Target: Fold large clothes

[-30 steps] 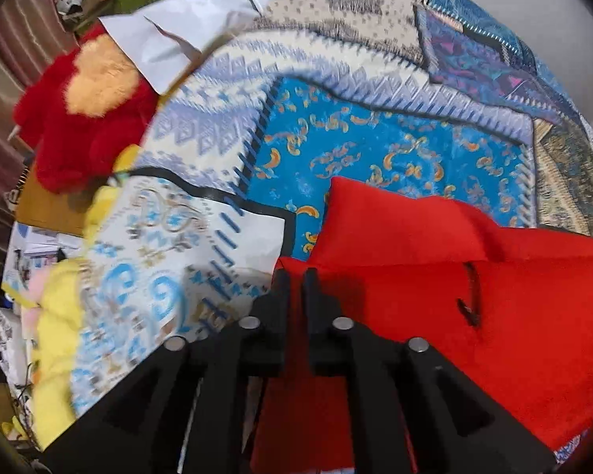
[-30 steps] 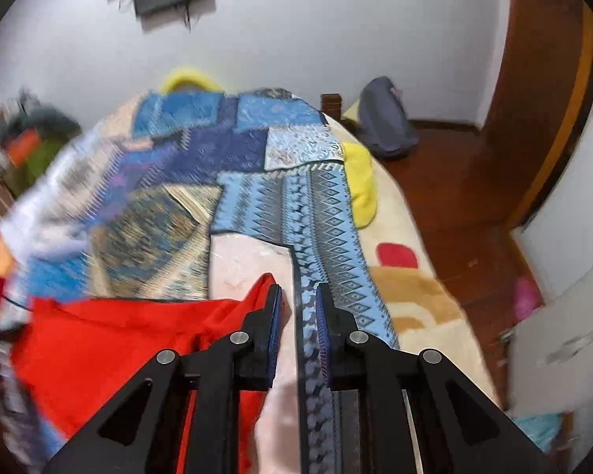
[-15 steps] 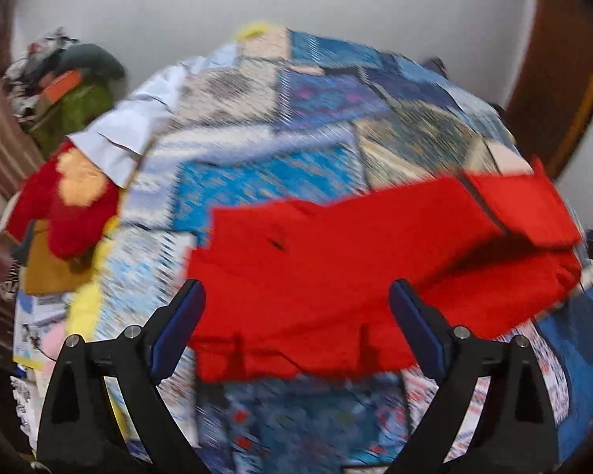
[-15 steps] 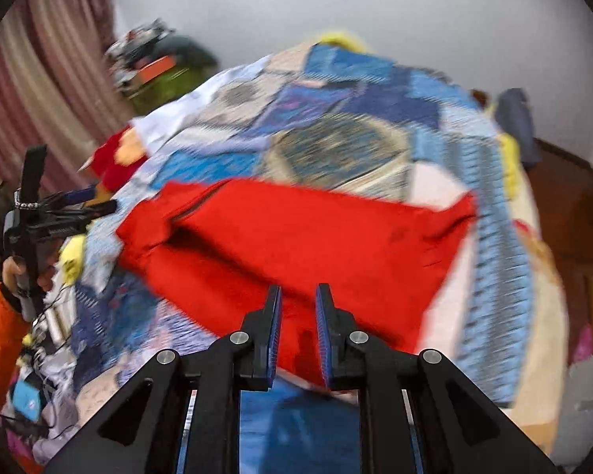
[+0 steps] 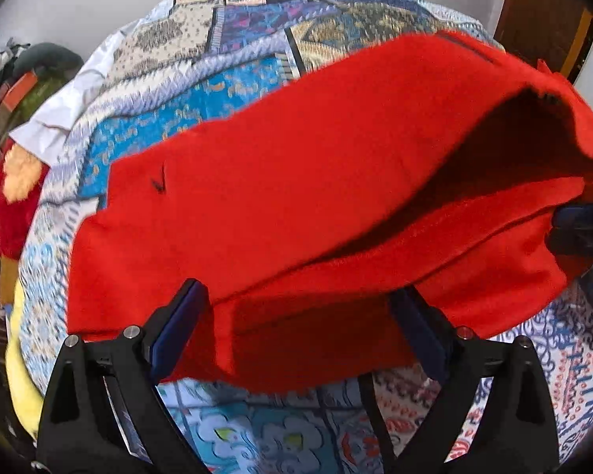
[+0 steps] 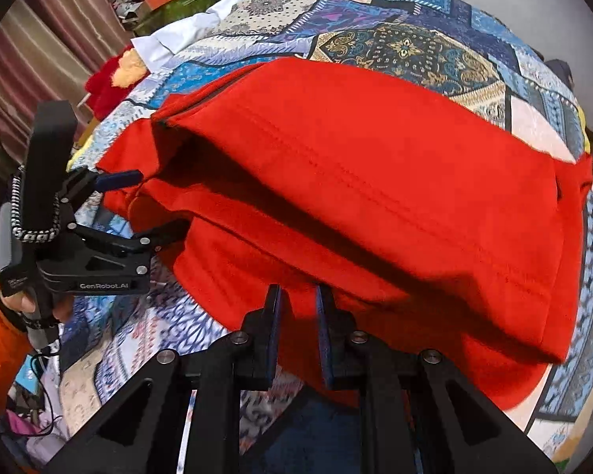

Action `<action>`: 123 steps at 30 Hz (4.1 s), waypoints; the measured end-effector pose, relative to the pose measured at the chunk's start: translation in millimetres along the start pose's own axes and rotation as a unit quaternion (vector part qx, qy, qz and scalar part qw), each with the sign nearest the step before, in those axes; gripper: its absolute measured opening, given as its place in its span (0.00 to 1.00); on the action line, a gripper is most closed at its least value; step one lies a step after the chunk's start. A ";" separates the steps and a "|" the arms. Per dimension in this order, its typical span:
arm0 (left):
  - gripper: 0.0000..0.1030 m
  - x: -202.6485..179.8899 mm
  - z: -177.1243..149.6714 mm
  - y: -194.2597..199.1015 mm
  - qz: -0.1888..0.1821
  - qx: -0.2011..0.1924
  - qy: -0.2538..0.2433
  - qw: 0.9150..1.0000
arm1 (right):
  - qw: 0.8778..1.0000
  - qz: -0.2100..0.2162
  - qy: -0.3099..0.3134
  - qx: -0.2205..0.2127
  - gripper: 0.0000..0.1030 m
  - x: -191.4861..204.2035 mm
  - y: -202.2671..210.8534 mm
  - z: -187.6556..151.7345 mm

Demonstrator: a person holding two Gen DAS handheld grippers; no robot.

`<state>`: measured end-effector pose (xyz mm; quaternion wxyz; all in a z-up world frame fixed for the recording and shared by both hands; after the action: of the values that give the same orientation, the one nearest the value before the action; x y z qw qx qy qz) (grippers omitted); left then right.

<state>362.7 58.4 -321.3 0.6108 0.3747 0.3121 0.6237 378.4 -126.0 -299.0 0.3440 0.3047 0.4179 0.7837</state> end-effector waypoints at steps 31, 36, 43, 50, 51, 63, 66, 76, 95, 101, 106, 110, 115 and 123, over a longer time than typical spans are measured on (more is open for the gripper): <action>0.94 166.2 180.8 29.9 0.151 -0.097 0.072 0.981 | 0.980 -0.103 -0.007 -0.173 0.12 -82.2 62.0 169.3; 0.94 120.9 137.6 13.6 0.071 -0.059 0.049 0.995 | 0.992 -0.082 0.014 -0.093 0.12 -58.7 20.1 125.6; 0.94 45.9 62.9 -45.0 -0.012 0.021 0.029 0.999 | 0.981 -0.170 0.085 -0.030 0.12 -49.5 -35.9 65.8; 1.00 47.7 31.5 -54.5 0.005 -0.007 0.060 0.998 | 0.967 -0.236 0.090 -0.046 0.32 -66.7 -15.7 45.7; 1.00 50.6 27.7 -53.6 0.003 -0.005 0.065 0.998 | 0.960 -0.261 0.083 -0.055 0.65 -74.8 -7.4 44.3; 1.00 84.6 -19.7 -29.0 0.017 0.027 0.119 0.992 | 0.979 -0.164 -0.115 -0.040 0.98 -162.9 49.4 -36.1; 1.00 91.9 -28.5 -18.7 0.041 0.036 0.110 0.992 | 0.974 -0.182 -0.128 -0.037 0.97 -173.6 61.7 -50.2; 1.00 121.6 -56.5 12.6 0.048 0.039 0.178 0.982 | 0.978 -0.097 -0.151 -0.109 0.65 -165.4 90.8 -5.9; 1.00 120.0 -93.8 29.9 -0.023 0.024 0.277 0.960 | 0.978 -0.153 -0.086 -0.116 0.04 -152.2 57.6 16.9; 1.00 114.2 -104.0 30.6 -0.065 0.030 0.311 0.948 | 0.977 -0.180 -0.084 -0.075 0.04 -171.2 38.4 -8.7; 1.00 118.3 -111.4 19.3 -0.104 0.035 0.370 0.922 | 0.974 -0.194 -0.090 -0.075 0.05 -176.1 40.1 -7.2; 1.00 124.9 -104.6 17.4 -0.093 0.008 0.382 0.920 | 0.973 -0.214 -0.055 -0.061 0.05 -170.1 38.5 -5.6; 1.00 118.9 -89.2 2.9 -0.107 0.002 0.387 0.916 | 0.974 -0.206 -0.076 -0.055 0.05 -173.6 38.3 -6.5; 1.00 125.1 -61.4 -29.2 -0.152 -0.009 0.428 0.891 | 0.960 -0.270 -0.064 -0.021 0.05 -181.8 35.6 -18.9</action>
<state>329.5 188.9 -367.4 0.5091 0.0143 0.5906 0.6259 458.9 -293.4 -311.6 0.5754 0.2226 0.4451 0.6490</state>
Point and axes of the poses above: each gripper's, at about its wrist camera, not at the fingertips, and y roughly against the way its jaws point, x to its left, z to its top, the point moved 7 cm from there along -y, roughly the way its jaws point, and after that the axes turned 6 degrees about -x, right-handed, at the moved point
